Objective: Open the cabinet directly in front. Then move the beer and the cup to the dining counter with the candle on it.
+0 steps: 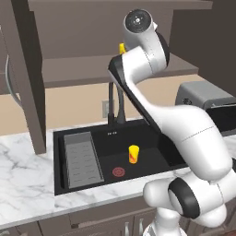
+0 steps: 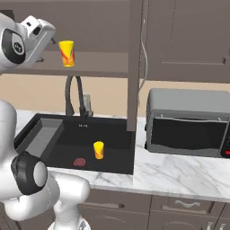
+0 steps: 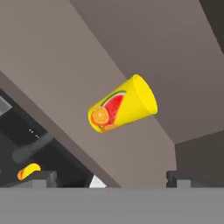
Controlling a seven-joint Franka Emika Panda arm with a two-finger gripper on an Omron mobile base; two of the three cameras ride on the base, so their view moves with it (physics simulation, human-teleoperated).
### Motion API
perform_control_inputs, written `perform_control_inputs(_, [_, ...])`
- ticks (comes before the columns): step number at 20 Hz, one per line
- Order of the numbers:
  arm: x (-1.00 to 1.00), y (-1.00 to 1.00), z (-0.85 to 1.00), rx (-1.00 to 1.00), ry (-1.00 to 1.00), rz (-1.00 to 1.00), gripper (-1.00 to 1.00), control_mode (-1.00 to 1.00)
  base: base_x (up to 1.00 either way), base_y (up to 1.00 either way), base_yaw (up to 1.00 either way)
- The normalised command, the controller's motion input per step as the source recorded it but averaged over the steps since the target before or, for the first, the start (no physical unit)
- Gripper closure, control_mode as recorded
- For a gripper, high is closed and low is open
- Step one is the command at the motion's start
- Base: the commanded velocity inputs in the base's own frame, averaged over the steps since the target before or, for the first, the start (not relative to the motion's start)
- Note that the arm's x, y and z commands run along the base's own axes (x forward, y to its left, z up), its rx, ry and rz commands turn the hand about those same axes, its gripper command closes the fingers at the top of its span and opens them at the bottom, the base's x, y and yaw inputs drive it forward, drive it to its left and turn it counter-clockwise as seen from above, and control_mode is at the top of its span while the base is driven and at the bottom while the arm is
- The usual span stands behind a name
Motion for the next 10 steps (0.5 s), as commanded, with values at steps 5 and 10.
perform_control_inputs(5, [0.45,0.01,0.0,0.0,0.02,0.0,-1.0,-1.0,0.0,0.0,0.0])
perform_control_inputs(10, [0.43,0.09,-0.04,0.0,0.07,0.0,-1.0,-1.0,0.0,0.0,0.0])
